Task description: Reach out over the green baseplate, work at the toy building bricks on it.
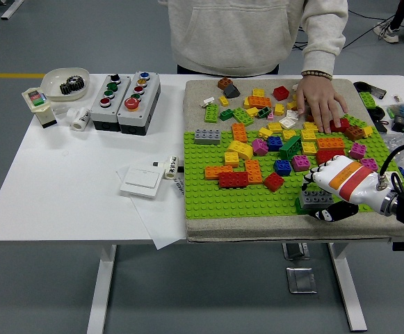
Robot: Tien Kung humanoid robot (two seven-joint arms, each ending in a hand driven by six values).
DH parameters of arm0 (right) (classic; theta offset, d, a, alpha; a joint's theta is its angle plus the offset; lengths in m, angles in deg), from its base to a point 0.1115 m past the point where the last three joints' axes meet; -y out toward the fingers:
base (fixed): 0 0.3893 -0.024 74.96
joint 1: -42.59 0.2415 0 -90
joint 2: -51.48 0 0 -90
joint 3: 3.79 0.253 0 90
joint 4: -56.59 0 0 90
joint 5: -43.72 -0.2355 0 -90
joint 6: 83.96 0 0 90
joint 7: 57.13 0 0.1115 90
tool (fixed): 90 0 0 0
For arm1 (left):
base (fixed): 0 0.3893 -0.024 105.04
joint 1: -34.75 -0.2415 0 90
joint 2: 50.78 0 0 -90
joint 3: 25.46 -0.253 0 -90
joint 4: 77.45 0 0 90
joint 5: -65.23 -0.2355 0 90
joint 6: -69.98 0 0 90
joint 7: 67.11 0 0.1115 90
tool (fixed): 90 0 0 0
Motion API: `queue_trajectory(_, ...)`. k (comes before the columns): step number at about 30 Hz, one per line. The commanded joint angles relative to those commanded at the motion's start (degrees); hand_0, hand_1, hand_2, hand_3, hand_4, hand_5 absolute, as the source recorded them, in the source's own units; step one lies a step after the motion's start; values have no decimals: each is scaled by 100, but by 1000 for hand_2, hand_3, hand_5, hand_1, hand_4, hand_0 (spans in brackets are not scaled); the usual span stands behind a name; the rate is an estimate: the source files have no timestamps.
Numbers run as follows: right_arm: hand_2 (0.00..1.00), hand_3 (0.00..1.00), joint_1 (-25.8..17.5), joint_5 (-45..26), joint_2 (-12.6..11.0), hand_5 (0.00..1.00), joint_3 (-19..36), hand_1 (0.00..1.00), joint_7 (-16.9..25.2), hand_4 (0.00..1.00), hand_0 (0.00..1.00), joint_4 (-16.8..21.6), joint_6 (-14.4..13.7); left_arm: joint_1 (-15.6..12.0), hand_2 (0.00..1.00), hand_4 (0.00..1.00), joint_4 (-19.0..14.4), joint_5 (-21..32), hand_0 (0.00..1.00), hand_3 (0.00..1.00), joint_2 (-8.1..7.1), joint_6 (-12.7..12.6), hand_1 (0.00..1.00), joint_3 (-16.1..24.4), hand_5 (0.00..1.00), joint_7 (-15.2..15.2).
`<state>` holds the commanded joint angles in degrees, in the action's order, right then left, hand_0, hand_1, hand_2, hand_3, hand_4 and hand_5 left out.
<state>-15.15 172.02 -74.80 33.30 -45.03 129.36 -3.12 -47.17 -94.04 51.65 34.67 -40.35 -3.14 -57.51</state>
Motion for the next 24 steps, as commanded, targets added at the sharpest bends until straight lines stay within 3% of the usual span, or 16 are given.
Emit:
queue_trajectory(4,694,761,-146,-144,-61,447,226,571,28,873,444,217,-56,-17,658,562,4,-12,601,549,5,-5,694,14,623,1)
queue_trajectory(5,784,868,-160,-169,-68,468,249,635,30,930,540,241,-62,-18,658,562,4,-18,599,549,5,-5,693,17,622,3)
queue_trajectory(10,784,868,-428,-527,-181,468,563,635,12,930,540,590,-240,-34,658,562,8,-87,599,549,4,-2,693,48,622,21)
queue_trajectory(11,809,854,-526,-621,-232,443,642,705,-30,869,665,711,-346,-41,658,562,10,-93,600,549,4,-2,691,56,620,21)
queue_trajectory(16,809,854,-791,-978,-371,443,892,705,-87,869,665,1016,-397,-46,658,562,10,-130,600,549,1,1,691,72,620,29)
queue_trajectory(17,745,672,-838,-1040,-394,462,943,683,-84,813,690,1065,-366,-44,657,563,9,-127,600,549,-1,1,690,67,618,27)
queue_trajectory(22,745,672,-1054,-1350,-518,462,1127,683,-80,813,690,1275,-224,-32,657,563,10,-112,600,549,-3,9,690,53,618,21)
queue_trajectory(24,728,621,-1161,-1412,-574,462,1199,675,-93,789,693,1371,-142,-24,657,562,12,-96,600,549,-2,10,690,41,618,17)
